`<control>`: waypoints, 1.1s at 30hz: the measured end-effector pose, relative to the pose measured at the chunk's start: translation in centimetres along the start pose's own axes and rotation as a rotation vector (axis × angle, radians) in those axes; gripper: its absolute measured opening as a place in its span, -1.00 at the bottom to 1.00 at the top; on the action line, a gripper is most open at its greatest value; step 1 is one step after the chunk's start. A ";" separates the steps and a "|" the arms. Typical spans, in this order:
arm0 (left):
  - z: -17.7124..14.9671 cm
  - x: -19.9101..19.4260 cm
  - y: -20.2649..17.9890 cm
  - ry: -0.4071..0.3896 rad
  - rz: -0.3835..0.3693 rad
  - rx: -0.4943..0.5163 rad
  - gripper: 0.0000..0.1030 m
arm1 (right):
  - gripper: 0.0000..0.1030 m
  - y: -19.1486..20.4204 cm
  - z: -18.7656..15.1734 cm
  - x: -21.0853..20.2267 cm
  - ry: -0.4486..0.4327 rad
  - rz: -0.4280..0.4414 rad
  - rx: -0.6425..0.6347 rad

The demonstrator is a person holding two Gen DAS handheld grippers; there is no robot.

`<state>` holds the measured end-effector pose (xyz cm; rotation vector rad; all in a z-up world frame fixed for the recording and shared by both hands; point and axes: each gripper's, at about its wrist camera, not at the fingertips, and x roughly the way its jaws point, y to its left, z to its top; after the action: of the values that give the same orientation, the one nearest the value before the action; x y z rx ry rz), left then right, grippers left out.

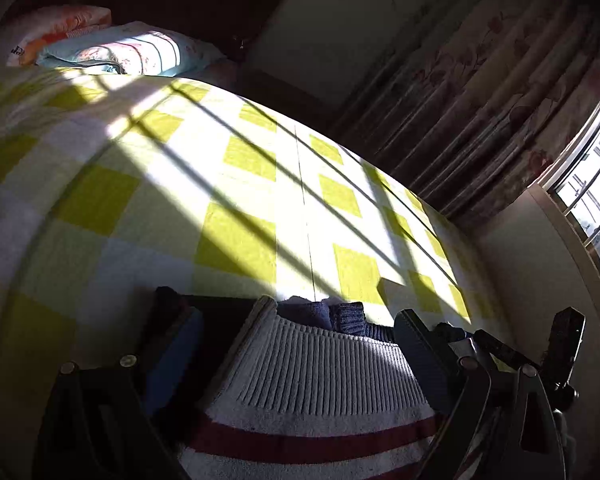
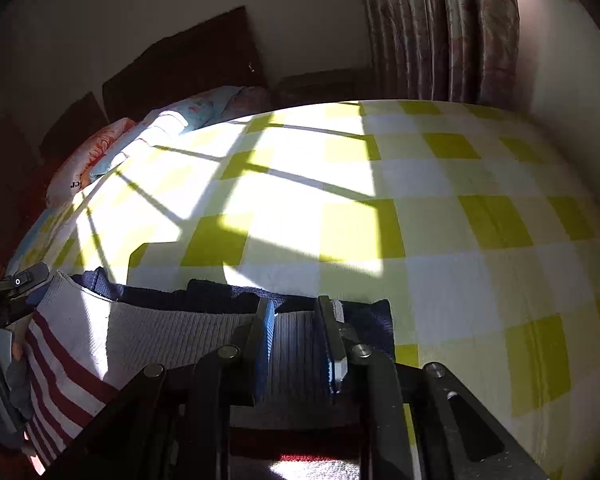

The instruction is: Fold small clothes

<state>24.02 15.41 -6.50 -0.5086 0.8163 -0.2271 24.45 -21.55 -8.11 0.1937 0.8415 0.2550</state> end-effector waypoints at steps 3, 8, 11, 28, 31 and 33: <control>0.0 0.2 0.0 0.002 0.002 0.002 1.00 | -0.69 -2.1 0.0 -0.3 -0.008 0.081 0.113; 0.1 0.2 0.1 0.004 0.014 -0.002 1.00 | -0.69 -1.5 0.0 -0.6 -0.021 0.046 0.103; -0.5 -0.5 -1.9 -0.038 0.125 0.061 1.00 | -0.54 1.9 -0.2 -2.1 -0.047 -0.145 0.004; -1.6 0.5 -2.0 -0.064 0.242 0.019 1.00 | -0.56 2.9 -1.9 -1.0 -0.046 -0.145 0.068; -1.7 -0.1 -1.7 -0.096 0.222 -0.005 1.00 | -0.50 3.0 -2.1 -1.7 -0.084 -0.178 0.074; -2.2 0.1 -3.8 -0.090 0.206 0.120 1.00 | -0.47 5.9 -2.5 -1.9 -0.108 -0.189 -0.077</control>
<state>22.47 11.33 -5.87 -0.3171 0.7562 -0.0615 20.55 -16.28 -6.79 0.0546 0.7358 0.0990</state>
